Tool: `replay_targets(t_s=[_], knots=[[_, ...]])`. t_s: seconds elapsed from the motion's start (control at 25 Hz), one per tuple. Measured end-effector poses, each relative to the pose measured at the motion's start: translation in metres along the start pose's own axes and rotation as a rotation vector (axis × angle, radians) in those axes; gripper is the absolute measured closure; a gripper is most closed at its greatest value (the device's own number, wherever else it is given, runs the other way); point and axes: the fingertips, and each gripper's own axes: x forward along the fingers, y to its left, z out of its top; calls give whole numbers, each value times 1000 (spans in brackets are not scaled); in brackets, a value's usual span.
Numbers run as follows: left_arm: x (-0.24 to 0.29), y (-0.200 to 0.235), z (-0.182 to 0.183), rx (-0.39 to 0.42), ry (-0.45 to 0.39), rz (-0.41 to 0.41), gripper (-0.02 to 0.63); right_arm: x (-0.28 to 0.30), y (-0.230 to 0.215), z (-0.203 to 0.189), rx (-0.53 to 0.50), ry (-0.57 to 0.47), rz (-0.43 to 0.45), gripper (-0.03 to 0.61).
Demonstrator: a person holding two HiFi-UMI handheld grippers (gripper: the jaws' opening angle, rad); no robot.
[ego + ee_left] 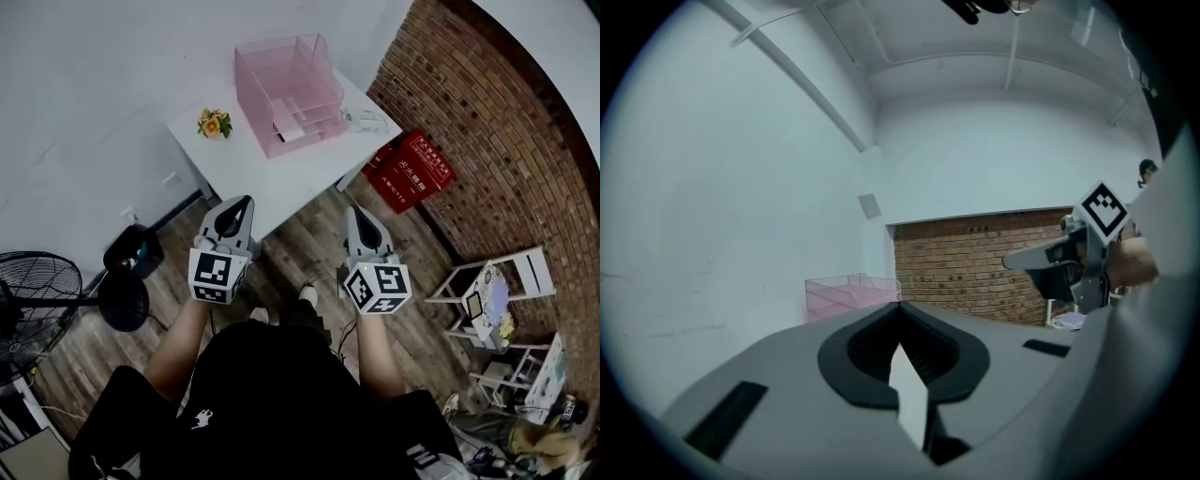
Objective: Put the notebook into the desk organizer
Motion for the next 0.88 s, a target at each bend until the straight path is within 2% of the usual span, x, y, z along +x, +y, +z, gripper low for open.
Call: replay_targets(t_s=[0.2, 0.44, 0.88], knots=[[-10, -5, 5, 3, -17, -27, 611, -16, 9, 8, 6, -23, -21, 577], [-18, -5, 13, -4, -39, -23, 611, -28, 9, 12, -16, -32, -46, 577], [-17, -3, 14, -2, -30, -19, 611, -29, 7, 18, -29, -43, -45, 577]])
